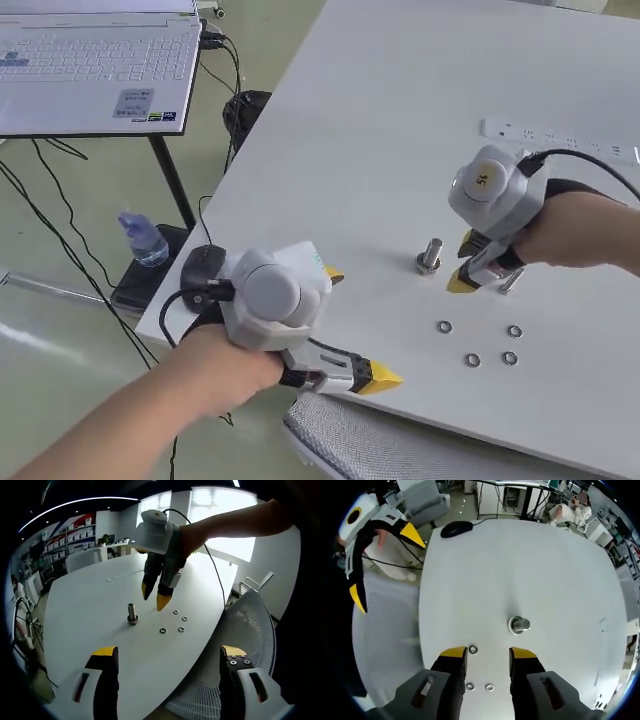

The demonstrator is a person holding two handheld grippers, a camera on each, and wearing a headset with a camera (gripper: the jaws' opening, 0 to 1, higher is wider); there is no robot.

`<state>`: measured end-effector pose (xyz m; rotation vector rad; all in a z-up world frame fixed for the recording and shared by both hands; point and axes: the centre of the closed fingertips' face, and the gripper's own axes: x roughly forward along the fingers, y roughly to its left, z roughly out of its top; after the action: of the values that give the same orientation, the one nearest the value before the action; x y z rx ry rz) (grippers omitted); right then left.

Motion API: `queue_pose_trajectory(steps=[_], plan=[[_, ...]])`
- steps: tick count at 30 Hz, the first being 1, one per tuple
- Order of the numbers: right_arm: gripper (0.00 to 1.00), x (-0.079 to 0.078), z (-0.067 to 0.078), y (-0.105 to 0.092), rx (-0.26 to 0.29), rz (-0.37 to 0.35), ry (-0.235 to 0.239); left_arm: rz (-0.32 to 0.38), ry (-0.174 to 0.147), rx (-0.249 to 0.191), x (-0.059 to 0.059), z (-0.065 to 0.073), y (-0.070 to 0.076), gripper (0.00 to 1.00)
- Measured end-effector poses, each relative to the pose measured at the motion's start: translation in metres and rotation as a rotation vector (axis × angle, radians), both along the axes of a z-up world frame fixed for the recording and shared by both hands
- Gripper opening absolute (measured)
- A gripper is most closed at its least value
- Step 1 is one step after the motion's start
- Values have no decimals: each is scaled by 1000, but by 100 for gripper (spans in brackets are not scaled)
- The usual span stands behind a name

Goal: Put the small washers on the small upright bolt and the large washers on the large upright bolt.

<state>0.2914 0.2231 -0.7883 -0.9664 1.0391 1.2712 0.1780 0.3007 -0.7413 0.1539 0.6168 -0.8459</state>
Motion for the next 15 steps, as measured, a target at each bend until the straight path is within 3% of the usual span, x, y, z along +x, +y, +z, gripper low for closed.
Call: queue_pose_trajectory(steps=[9,15], plan=[[34,-24,-4,-7,26,-19,41,-8,-5,4,4,1,-2,82],[34,-31,-12,-9,29,-27,51,-7,-9,3,5,3,-1,82]])
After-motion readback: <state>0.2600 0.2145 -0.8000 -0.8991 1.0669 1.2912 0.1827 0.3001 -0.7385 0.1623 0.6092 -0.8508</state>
